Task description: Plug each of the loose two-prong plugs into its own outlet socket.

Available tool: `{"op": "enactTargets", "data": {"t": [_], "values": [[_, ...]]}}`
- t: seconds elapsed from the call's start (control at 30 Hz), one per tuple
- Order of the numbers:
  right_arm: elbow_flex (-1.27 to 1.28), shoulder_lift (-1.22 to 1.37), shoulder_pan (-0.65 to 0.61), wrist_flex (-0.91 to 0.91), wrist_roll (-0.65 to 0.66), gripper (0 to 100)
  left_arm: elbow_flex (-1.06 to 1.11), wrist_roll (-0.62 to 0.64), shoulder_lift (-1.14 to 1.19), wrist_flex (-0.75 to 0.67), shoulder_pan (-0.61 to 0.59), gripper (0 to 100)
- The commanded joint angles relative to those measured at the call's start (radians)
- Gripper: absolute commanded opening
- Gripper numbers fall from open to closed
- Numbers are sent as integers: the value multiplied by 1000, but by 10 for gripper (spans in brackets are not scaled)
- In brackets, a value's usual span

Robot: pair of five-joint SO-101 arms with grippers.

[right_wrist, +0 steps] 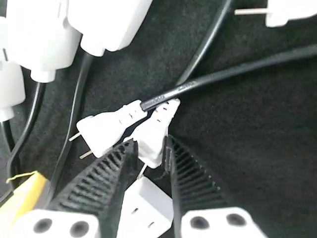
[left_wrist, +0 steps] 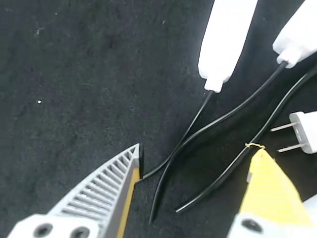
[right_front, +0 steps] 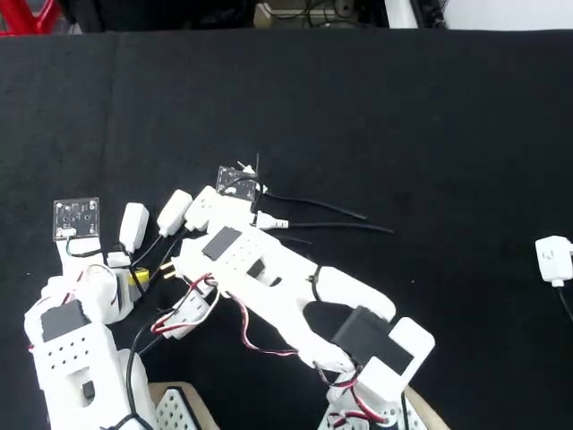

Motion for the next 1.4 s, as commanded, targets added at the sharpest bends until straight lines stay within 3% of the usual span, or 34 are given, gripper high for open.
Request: {"op": "enactTargets", "data": {"t": [0.0,0.47,0.63,0.87,0.97,1.03,1.23,1.37], "values": [[-16,51,-9,-12,-9,133,-4,5,-14,-15,-10,339],[-62,113,-9,-8,-8,123,-4,3,-14,-15,-12,339],[-96,114,37,57,-3,17,-4,3,-14,-15,-10,339],[-179,107,89,285,57,11,-4,3,-14,-15,-10,339],[-234,107,135,442,198,11,-2,3,-14,-17,-10,339],[-292,107,207,577,367,11,-2,2,-14,-17,-8,339],[-437,113,476,899,1056,11,4,2,-14,-17,-8,339],[-409,108,615,933,1487,11,33,0,-14,-66,-8,339]]}}
